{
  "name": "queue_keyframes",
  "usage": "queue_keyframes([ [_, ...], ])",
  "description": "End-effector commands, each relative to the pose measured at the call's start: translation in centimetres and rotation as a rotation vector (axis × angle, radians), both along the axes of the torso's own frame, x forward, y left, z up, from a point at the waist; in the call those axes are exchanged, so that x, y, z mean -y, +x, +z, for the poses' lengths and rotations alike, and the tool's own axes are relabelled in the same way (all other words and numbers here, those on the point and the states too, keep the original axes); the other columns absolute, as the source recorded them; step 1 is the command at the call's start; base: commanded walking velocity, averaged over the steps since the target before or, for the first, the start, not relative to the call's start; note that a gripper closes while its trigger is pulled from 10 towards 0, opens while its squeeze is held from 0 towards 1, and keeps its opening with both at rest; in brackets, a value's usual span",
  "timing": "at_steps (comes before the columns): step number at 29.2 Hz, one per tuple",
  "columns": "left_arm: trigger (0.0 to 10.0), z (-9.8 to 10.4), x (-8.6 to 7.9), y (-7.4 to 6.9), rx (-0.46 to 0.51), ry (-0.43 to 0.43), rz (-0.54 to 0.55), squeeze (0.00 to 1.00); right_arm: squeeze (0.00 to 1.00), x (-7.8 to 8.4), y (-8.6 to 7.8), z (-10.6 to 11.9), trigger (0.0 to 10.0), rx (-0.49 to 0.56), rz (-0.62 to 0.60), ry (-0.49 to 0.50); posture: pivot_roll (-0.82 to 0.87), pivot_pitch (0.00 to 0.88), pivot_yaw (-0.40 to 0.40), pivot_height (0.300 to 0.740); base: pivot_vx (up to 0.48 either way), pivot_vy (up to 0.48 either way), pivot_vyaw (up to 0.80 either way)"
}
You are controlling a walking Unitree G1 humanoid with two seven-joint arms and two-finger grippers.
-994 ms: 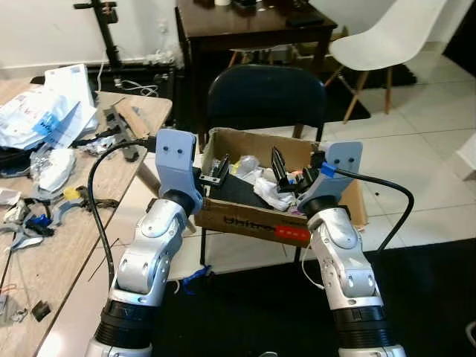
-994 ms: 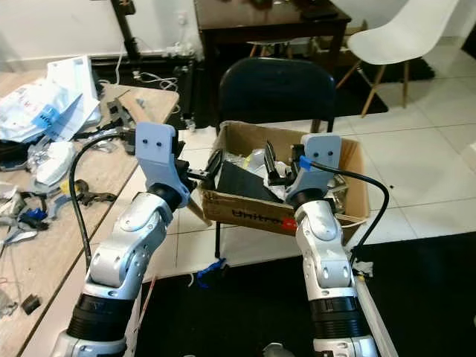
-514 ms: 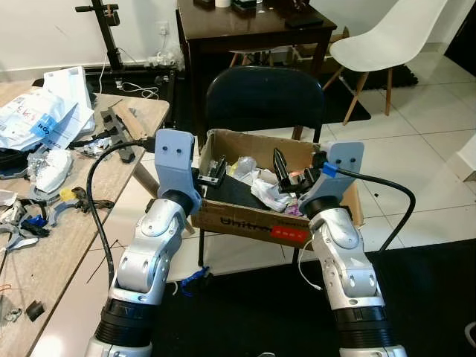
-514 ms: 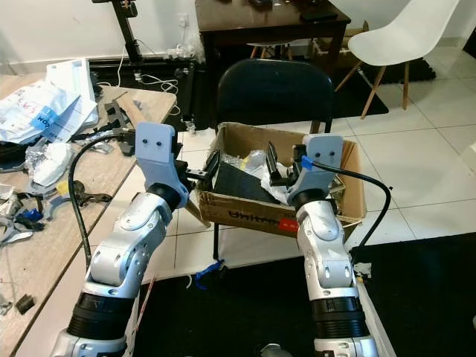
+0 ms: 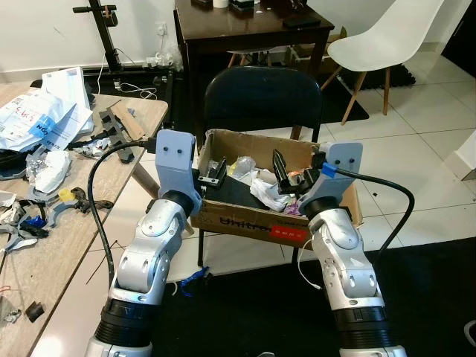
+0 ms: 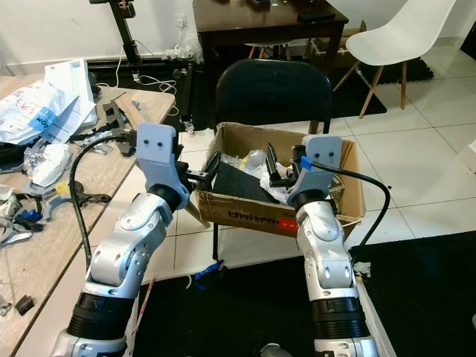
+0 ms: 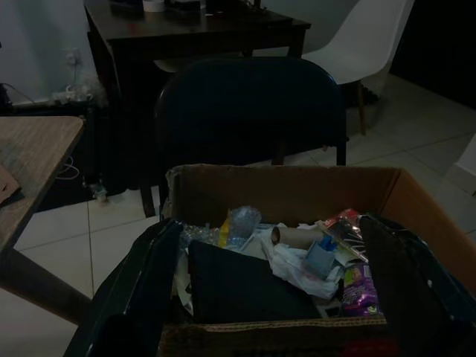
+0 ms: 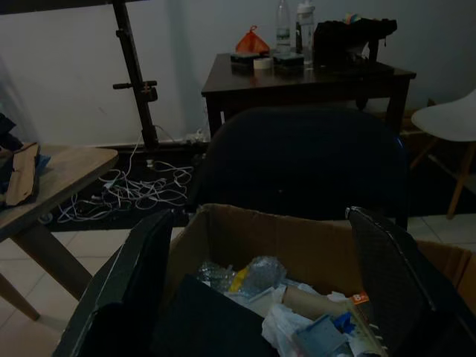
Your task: Picking trash to rubbish bin
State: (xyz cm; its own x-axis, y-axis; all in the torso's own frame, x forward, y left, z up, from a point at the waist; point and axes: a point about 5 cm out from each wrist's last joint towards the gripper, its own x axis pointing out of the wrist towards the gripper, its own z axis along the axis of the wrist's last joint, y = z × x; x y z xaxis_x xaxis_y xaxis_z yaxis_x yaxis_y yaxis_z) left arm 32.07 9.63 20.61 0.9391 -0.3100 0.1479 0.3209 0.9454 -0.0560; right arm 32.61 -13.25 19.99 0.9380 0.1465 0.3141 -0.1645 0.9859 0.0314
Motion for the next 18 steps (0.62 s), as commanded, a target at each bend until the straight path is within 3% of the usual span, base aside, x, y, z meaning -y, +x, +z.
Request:
queue_keyframes([
  [1, 10.0, -0.48, -0.27, -0.17, -0.021, 0.005, 0.001, 0.0, 0.0, -0.12, -0.23, -0.39, 10.0, -0.018, 0.01, 0.006, 0.02, 0.134, 0.023, 0.74, -0.371, 0.0, 0.0],
  [8, 10.0, -0.48, -0.28, -0.15, -0.024, 0.004, 0.001, 0.0, 0.0, -0.14, -0.2, -0.38, 10.0, -0.019, 0.012, 0.007, 0.02, 0.132, 0.021, 0.74, -0.356, 0.0, 0.0],
  [18, 10.0, -0.73, -0.21, -0.2, -0.031, 0.043, -0.008, 0.0, 0.0, -0.15, -0.25, -0.46, 10.0, -0.023, 0.012, 0.009, 0.02, 0.132, 0.021, 0.74, 0.0, 0.0, 0.0],
])
